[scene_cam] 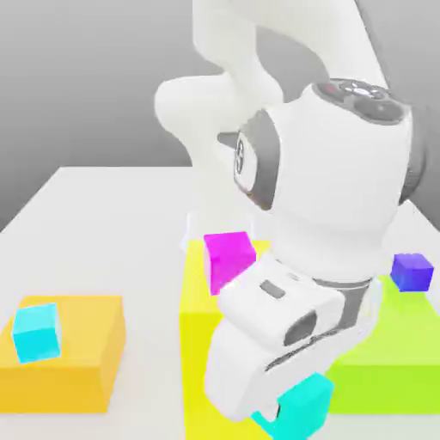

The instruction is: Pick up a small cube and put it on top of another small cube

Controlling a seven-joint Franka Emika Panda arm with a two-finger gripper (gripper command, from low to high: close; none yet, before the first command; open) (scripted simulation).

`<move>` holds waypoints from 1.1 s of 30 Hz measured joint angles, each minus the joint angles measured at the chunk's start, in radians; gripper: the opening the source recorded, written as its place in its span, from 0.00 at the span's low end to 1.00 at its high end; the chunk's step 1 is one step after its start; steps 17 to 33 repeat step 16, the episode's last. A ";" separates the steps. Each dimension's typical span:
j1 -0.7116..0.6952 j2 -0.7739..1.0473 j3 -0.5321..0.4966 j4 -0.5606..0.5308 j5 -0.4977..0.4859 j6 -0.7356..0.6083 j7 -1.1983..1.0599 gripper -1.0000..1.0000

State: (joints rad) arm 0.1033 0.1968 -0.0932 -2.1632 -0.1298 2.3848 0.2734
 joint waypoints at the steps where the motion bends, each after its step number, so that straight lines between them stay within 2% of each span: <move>1: -0.023 -0.028 -0.021 -0.022 0.006 -0.005 -0.023 0.00; 3: -0.086 -0.086 -0.066 -0.068 0.021 -0.016 -0.072 0.00; 8: -0.364 -0.242 -0.193 -0.205 0.093 -0.055 -0.274 0.00; 12: -0.338 -0.178 -0.193 -0.257 0.146 0.051 -0.338 0.00; 13: -0.340 -0.155 -0.196 -0.266 0.155 0.082 -0.345 1.00; 33: -0.344 -0.155 -0.196 -0.266 0.155 0.082 -0.345 1.00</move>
